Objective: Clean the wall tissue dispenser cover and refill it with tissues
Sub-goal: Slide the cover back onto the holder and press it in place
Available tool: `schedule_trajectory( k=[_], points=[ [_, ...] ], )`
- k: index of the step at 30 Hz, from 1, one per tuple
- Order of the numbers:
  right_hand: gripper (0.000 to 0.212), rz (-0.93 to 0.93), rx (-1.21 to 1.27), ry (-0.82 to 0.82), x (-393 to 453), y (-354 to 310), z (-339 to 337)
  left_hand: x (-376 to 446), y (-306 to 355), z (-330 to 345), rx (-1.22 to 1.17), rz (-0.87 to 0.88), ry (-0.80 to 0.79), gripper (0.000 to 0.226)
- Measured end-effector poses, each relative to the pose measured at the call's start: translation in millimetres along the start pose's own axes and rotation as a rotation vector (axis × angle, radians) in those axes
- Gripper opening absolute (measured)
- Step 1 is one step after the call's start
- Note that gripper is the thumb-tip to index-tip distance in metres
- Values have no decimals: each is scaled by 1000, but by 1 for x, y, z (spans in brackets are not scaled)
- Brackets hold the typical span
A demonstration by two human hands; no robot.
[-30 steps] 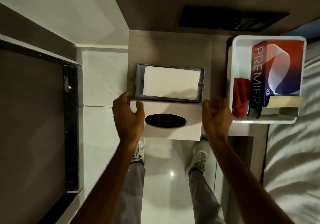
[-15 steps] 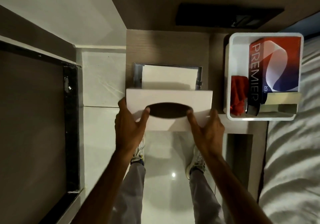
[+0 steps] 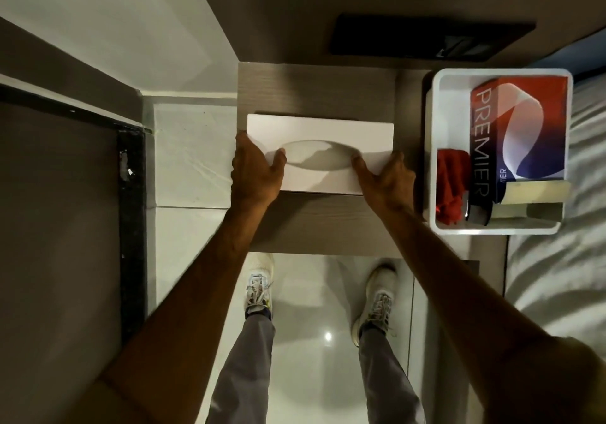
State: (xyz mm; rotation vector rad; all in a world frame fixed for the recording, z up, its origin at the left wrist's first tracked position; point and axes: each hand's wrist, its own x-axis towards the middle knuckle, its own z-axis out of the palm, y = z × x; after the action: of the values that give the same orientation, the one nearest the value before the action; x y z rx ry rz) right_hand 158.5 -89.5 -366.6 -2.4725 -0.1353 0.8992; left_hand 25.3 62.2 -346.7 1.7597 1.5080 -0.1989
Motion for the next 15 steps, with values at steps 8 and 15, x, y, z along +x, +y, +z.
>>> schedule_trajectory(
  k=[8, 15],
  points=[
    [78, 20, 40, 2, 2, 1, 3, 8, -4, 3, -51, 5, -22, 78],
    [82, 18, 69, 2, 0, 3, 3, 7, -10, 3, -155, 32, -32, 81]
  ],
)
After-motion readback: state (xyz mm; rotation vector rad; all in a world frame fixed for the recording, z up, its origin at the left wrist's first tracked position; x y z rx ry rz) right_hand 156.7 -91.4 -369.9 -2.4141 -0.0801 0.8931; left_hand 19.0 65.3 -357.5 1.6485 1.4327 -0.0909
